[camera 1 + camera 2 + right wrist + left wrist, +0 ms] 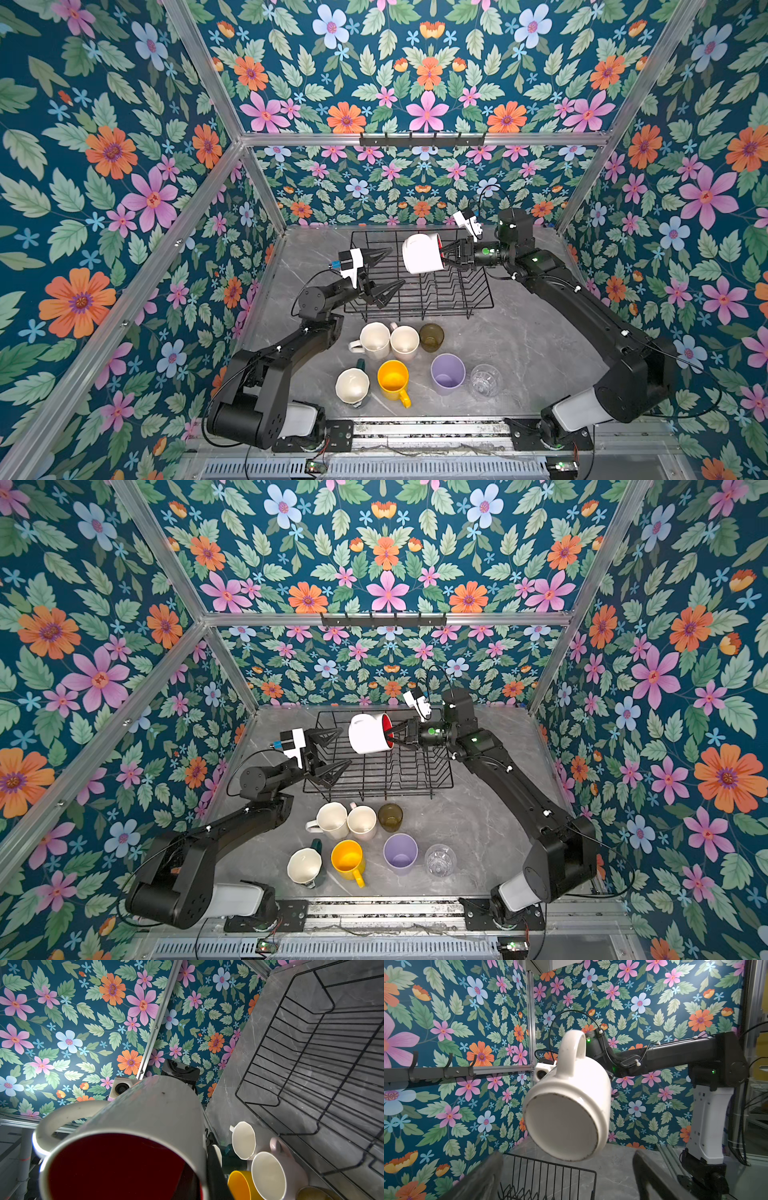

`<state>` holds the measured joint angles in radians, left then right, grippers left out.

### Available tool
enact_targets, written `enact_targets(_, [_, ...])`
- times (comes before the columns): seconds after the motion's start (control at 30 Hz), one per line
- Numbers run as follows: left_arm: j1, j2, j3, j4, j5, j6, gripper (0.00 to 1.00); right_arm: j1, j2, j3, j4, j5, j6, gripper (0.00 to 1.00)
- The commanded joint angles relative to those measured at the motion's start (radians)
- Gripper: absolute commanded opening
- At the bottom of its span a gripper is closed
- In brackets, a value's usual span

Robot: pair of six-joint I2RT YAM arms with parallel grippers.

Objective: Load cups into a dish rack
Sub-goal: Place the cup upside down at the dish rack.

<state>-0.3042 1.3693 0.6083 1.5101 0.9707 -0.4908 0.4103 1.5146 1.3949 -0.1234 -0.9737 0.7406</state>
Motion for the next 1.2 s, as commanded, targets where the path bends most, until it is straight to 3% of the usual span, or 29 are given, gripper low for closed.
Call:
enact_targets(0.0, [-0.004, -0.003, 0.005, 0.059, 0.051, -0.019, 0.98, 0.004, 0.011, 0.016, 0.092, -0.042, 0.019, 0.0])
enact_targets(0.57, [-0.006, 0.01, 0.005, 0.122, 0.05, -0.078, 1.0, 0.112, 0.068, 0.06, 0.027, -0.055, -0.07, 0.0])
enact_targets(1.17, [-0.019, 0.019, 0.013, 0.141, 0.115, -0.11, 0.98, 0.16, 0.123, 0.089, 0.071, -0.059, -0.049, 0.0])
